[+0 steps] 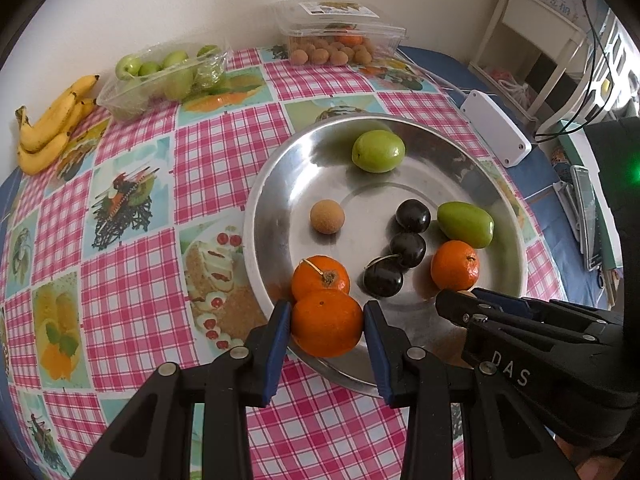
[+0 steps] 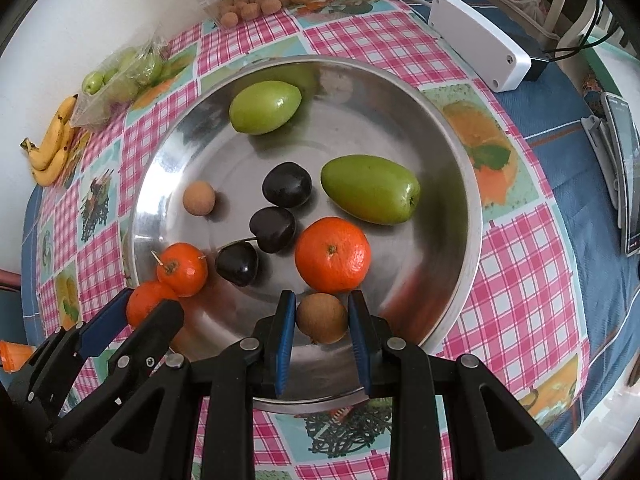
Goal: Organize fruits
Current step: 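Open the left tool to drop the tangerine while the right tool releases the kiwi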
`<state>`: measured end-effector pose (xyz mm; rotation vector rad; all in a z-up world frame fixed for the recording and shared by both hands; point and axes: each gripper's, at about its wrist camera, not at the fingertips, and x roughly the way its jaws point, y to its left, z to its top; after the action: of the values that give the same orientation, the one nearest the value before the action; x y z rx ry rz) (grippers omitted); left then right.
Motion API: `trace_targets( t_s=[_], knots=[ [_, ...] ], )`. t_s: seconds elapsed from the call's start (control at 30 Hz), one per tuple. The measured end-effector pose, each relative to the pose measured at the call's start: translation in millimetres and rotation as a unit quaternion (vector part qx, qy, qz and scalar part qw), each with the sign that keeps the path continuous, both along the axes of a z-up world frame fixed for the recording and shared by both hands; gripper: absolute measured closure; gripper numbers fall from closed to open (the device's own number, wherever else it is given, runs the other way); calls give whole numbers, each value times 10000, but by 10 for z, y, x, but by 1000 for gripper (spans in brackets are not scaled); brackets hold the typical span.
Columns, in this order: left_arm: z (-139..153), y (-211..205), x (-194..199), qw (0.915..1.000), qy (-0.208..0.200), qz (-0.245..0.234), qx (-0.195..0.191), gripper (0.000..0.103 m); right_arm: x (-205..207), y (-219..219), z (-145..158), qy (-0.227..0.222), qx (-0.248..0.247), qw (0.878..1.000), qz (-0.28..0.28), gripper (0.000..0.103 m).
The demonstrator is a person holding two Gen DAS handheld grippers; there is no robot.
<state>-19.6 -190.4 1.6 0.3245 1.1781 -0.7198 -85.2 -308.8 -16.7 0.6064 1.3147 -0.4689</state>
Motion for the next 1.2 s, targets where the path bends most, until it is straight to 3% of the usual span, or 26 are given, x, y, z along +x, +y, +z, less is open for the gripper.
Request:
trace_targets(
  t_s=[0.57, 0.73, 0.83, 1.03, 1.2],
  knots=[
    [71, 49, 11, 9998, 108, 51, -145, 61, 41, 15, -73, 84, -4, 10000, 48, 75],
    [147, 161, 54, 9994, 138, 163, -270, 54, 44, 27, -41, 86, -32, 9999, 82, 75],
    [184, 274, 123, 9987, 145, 374, -326, 46, 44, 28, -37, 110, -53, 9999, 97, 73],
    [135, 567, 345, 9941, -8, 1087, 26, 31, 38, 41, 5, 106, -151, 9998, 99, 56],
    [51, 770, 435, 9879, -208, 1495, 360, 3, 45, 87, 71, 22, -246, 9995, 190, 45]
  ],
)
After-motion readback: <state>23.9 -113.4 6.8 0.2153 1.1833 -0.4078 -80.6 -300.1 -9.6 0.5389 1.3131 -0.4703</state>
